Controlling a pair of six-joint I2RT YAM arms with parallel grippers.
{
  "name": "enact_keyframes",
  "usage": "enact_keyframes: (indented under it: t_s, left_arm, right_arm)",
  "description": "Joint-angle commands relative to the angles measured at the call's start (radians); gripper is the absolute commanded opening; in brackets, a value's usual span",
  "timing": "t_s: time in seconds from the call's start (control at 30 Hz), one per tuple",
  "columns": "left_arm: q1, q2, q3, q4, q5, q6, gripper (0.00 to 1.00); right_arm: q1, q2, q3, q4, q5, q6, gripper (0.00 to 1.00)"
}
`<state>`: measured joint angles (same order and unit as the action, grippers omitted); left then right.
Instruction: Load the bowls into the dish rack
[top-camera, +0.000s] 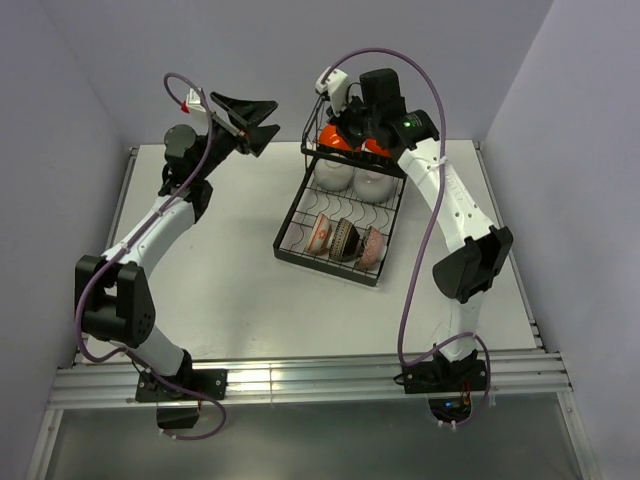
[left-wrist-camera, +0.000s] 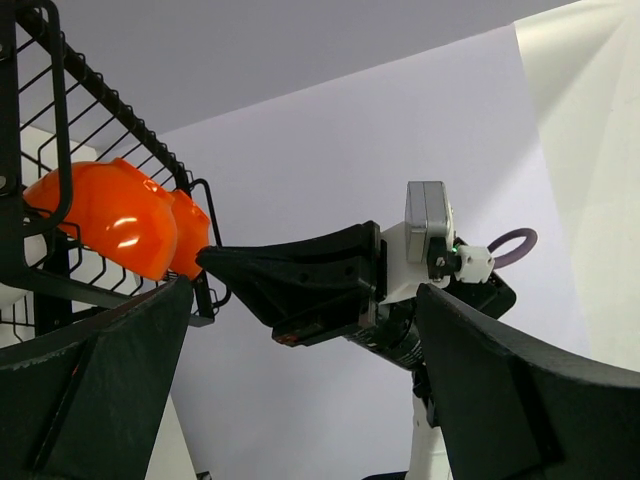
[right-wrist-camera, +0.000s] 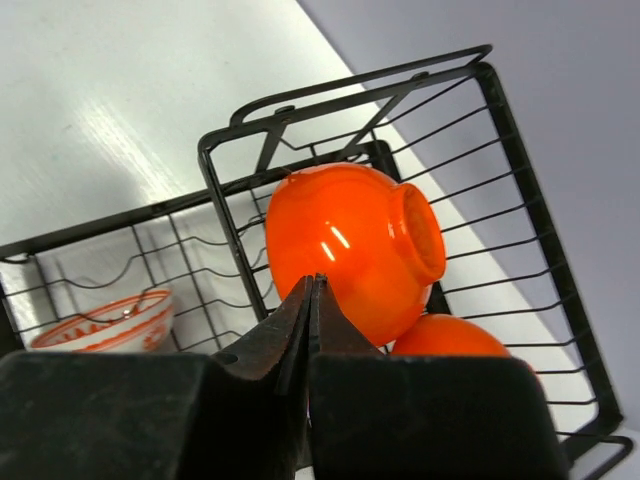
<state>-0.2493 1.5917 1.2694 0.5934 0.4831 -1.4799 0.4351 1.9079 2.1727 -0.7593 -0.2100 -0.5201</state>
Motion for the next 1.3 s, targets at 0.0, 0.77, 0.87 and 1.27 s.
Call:
enact_keyframes:
  t_s: [0.0, 0.77, 0.87, 1.27]
  left_arm:
    - [0.004, -0.036, -0.008, 0.031, 0.018, 0.007, 0.99]
    - [0.027, -0.01, 0.002, 0.071, 0.02, -0.023, 1.0]
    - [0.027, -0.009, 0.002, 0.071, 0.02, -0.022, 1.0]
    - [0.028, -0.018, -0.01, 0.088, 0.045, 0.0, 1.0]
  right_arm:
    - [-0.021, -0.035, 0.039, -0.021, -0.06, 0.1, 0.0]
    - [-0.035, 0.074, 0.009, 0.003, 0.043, 0.074, 0.0]
    - [-0.039, 0.085, 0.013, 0.014, 0.05, 0.074, 0.0]
    - [-0.039, 0.03, 0.042, 0.017, 0.006, 0.109, 0.0]
